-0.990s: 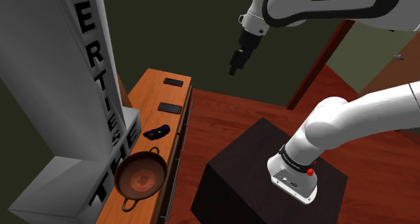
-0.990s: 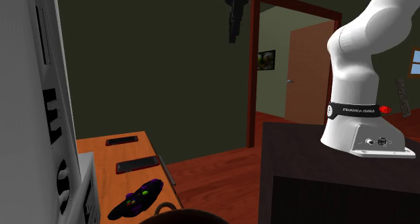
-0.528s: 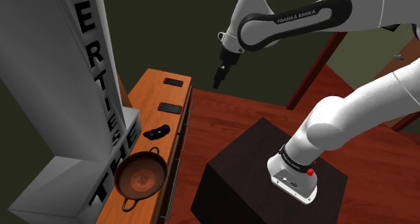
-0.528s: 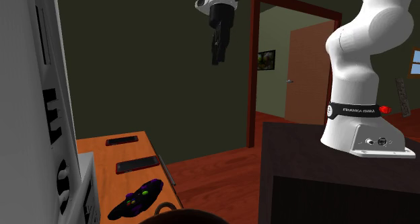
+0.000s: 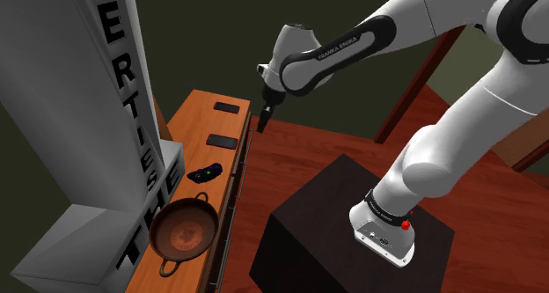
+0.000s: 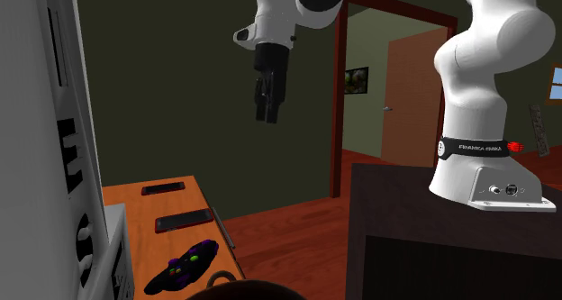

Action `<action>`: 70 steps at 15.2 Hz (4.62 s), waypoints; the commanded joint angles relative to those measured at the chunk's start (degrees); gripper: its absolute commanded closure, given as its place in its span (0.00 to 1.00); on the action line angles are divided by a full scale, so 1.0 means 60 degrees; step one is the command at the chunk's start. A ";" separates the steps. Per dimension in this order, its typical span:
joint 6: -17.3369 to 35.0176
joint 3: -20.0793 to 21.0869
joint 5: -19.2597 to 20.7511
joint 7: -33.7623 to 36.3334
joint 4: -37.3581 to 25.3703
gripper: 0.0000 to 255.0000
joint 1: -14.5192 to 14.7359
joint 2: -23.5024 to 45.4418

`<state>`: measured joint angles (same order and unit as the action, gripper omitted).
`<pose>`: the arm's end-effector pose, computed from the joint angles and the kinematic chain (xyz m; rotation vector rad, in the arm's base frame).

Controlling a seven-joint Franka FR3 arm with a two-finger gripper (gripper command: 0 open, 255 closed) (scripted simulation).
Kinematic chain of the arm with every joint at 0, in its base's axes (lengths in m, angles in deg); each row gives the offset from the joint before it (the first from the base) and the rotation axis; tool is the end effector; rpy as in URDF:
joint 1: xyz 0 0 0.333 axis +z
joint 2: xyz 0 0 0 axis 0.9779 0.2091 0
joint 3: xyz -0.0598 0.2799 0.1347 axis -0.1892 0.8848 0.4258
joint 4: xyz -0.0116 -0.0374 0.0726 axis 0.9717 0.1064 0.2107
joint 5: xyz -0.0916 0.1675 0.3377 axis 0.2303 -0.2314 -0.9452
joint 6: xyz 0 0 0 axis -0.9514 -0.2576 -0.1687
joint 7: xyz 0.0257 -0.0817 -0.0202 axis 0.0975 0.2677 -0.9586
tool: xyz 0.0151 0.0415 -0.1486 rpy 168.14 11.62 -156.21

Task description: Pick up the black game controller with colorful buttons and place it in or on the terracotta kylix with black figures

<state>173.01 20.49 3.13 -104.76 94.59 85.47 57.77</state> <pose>0.4509 0.1186 0.2912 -2.9626 -0.8904 -0.1703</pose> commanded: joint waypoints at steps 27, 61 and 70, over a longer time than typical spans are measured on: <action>0.3987 -0.0114 0.2693 -0.1448 -0.5504 0.00 0.2050 0.8934; 0.3133 0.0195 0.2533 -0.1554 -0.4983 1.00 0.1808 0.7578; 0.2391 0.0460 0.2337 -0.1683 -0.4696 1.00 0.1597 0.6556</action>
<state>187.94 23.05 17.32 -114.69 66.25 95.27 97.84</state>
